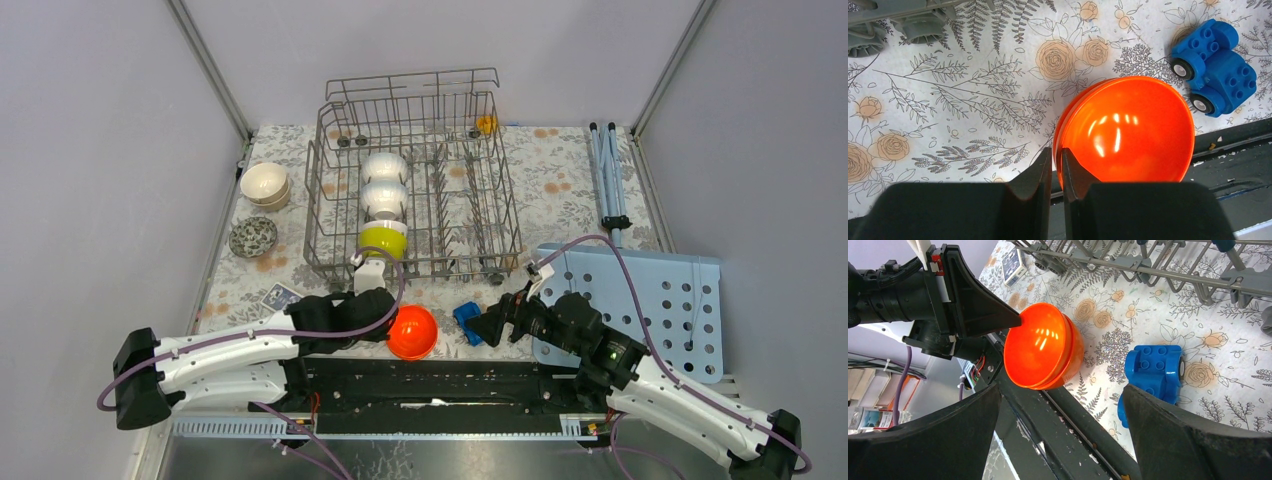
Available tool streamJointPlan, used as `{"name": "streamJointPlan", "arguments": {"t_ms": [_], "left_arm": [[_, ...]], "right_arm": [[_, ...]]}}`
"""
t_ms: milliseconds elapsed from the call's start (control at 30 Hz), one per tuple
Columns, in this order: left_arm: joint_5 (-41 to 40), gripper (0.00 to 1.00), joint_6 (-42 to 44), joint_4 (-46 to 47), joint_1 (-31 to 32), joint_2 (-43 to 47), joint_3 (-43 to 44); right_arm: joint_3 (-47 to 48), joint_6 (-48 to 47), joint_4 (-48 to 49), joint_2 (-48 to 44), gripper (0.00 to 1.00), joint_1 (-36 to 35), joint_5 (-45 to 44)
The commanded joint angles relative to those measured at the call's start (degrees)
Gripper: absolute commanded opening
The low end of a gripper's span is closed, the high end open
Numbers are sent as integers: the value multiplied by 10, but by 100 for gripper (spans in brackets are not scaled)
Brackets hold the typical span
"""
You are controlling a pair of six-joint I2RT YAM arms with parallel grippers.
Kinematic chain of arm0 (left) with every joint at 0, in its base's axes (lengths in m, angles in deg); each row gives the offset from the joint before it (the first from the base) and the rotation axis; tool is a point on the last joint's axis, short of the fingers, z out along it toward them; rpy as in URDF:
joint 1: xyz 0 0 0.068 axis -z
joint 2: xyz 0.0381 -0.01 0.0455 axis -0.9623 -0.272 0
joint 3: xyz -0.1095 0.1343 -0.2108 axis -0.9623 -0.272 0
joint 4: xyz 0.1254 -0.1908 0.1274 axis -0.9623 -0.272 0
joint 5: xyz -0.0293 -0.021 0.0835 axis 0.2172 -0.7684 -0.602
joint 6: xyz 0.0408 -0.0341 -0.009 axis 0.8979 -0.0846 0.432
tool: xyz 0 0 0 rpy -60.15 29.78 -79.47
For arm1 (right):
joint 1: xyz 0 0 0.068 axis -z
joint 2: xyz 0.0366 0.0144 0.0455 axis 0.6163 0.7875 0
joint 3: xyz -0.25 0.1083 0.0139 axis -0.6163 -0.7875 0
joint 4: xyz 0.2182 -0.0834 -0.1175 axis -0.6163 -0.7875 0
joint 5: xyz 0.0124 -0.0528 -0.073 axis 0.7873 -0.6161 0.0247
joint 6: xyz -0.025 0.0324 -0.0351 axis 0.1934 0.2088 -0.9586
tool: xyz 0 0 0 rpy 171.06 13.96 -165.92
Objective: Unload the bowls from the dish rack
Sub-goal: Place the bowl with the bowl.
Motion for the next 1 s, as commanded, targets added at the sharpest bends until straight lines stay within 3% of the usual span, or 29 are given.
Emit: {"name": "streamJointPlan", "arguments": {"t_ms": [0, 600, 700, 833, 967], "left_arm": [[-12, 15, -4, 17, -2, -4, -1], [-5, 5, -2, 27, -2, -19, -5], [-7, 18, -3, 25, -2, -12, -2], [-6, 50, -2, 16, -2, 4, 12], [-13, 67, 16, -7, -2, 25, 57]], "right_arm": [[-6, 6, 13, -8, 98, -3, 5], [-12, 8, 9, -18, 98, -3, 2], [-11, 7, 9, -19, 98, -3, 2], [-1, 5, 4, -19, 98, -2, -1], [46, -20, -34, -10, 99, -3, -8]]}}
